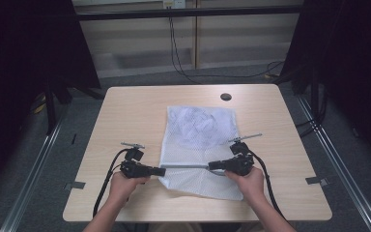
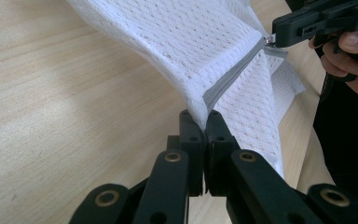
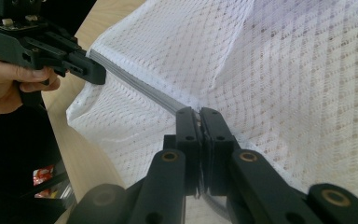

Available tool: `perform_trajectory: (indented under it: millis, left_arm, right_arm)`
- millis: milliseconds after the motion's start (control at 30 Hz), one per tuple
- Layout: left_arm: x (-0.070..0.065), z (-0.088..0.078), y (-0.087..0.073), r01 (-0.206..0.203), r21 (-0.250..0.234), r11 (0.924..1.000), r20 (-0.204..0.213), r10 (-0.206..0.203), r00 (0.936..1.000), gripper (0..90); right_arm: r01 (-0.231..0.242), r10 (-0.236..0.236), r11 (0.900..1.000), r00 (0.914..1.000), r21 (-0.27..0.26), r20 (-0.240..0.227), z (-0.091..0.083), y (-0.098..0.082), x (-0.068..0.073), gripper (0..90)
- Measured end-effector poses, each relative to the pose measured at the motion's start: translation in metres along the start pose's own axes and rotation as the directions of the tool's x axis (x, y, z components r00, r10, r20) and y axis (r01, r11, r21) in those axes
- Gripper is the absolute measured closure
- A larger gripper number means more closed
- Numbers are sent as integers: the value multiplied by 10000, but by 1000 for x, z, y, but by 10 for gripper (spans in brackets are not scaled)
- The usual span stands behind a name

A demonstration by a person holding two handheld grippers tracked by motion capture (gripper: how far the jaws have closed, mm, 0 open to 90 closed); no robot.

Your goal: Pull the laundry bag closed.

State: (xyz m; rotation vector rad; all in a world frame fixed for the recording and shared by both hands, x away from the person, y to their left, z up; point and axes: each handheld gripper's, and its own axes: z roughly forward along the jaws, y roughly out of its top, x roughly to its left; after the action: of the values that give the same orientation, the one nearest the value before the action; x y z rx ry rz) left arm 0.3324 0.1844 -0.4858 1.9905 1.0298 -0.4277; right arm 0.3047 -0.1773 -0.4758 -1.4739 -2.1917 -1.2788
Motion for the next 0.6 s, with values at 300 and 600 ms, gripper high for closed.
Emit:
perform_trajectory:
  millis: [300, 600]
  left_arm:
    - [0, 0, 0, -43, 5, 10000, 1, 43, 10000, 885]
    - [-2, 0, 0, 53, -23, 10000, 99, -53, 9999, 885]
  right_arm:
    - [9, -9, 10000, 10000, 19, 13, -2, 0, 0, 870]
    - [120, -122, 9999, 9999, 105, 115, -6, -2, 2, 869]
